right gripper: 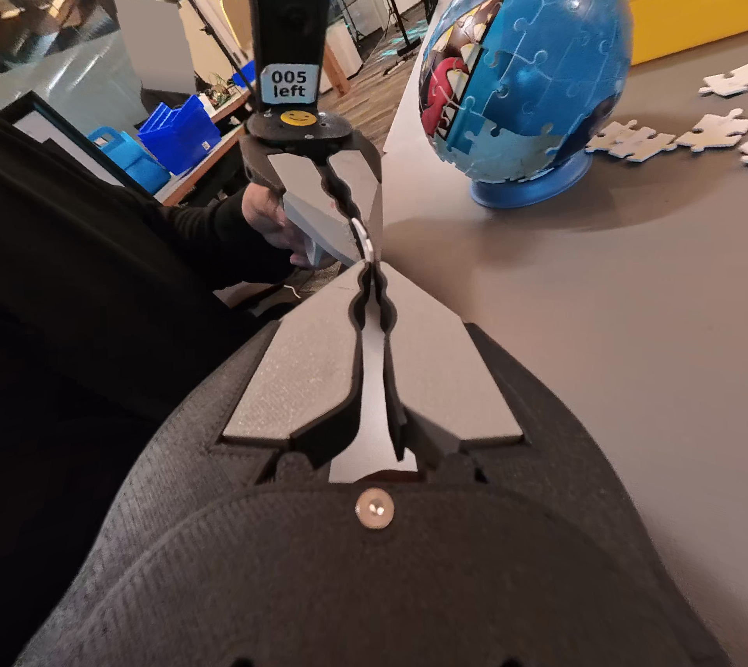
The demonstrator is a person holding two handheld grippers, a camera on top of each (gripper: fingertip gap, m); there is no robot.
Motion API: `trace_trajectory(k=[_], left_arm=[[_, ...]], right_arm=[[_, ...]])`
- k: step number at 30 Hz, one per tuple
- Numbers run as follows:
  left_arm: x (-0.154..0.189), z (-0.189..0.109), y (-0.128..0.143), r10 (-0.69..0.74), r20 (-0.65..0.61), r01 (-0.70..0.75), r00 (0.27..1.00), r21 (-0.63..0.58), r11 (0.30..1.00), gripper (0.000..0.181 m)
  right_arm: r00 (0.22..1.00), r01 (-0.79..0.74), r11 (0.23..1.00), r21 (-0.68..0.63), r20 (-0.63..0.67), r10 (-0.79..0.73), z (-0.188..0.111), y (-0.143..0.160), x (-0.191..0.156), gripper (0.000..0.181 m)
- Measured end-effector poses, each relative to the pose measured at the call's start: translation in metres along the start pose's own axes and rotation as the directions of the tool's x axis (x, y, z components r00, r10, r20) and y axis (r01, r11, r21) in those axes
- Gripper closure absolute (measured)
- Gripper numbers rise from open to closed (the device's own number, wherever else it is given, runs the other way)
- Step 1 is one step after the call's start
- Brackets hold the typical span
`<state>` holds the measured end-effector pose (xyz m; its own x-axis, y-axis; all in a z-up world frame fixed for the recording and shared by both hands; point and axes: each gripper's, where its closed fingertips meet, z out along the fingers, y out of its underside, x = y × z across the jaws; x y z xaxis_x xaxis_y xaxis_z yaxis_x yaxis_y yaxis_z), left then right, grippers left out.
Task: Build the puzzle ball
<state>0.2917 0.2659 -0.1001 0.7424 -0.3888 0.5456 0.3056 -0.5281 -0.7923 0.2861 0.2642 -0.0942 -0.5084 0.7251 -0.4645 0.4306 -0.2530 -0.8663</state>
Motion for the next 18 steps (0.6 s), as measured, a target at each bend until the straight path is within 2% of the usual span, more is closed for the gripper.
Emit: trace_trajectory(k=[3, 4, 8, 11, 13, 14, 15, 18], left_arm=[[-0.001, 0.001, 0.001, -0.123, -0.051, 0.123, 0.991, -0.004, 0.992, 0.181], [0.0, 0.001, 0.001, -0.154, -0.07, 0.154, 0.986, -0.007, 0.988, 0.181], [0.009, -0.002, -0.004, -0.256, -0.165, 0.258, 0.953, -0.009, 0.966, 0.181], [0.016, -0.005, -0.006, -0.329, -0.237, 0.334, 0.914, -0.022, 0.942, 0.181], [0.017, -0.005, -0.007, -0.363, -0.256, 0.37, 0.896, -0.024, 0.929, 0.181], [0.019, -0.005, -0.007, -0.377, -0.271, 0.384, 0.886, -0.027, 0.923, 0.181], [0.021, -0.005, -0.007, -0.386, -0.278, 0.394, 0.879, -0.029, 0.919, 0.181], [0.024, -0.003, -0.005, -0.389, -0.283, 0.394, 0.877, -0.039, 0.918, 0.181]], right_arm=[[0.992, 0.114, 0.993, -0.034, -0.055, -0.116, -0.003, 0.002, 0.003, 0.181], [0.977, 0.194, 0.979, -0.063, -0.077, -0.199, -0.005, 0.003, 0.003, 0.171], [0.864, 0.477, 0.868, -0.138, -0.11, -0.492, -0.016, 0.004, -0.005, 0.163], [0.687, 0.672, 0.714, -0.199, -0.194, -0.7, -0.022, -0.004, -0.007, 0.165], [0.533, 0.777, 0.57, -0.267, -0.203, -0.822, -0.02, -0.002, -0.013, 0.18], [0.479, 0.802, 0.524, -0.288, -0.215, -0.851, -0.018, -0.002, -0.015, 0.181], [0.46, 0.811, 0.507, -0.292, -0.217, -0.861, -0.016, -0.001, -0.018, 0.18], [0.475, 0.805, 0.516, -0.294, -0.202, -0.856, -0.01, 0.003, -0.021, 0.167]])
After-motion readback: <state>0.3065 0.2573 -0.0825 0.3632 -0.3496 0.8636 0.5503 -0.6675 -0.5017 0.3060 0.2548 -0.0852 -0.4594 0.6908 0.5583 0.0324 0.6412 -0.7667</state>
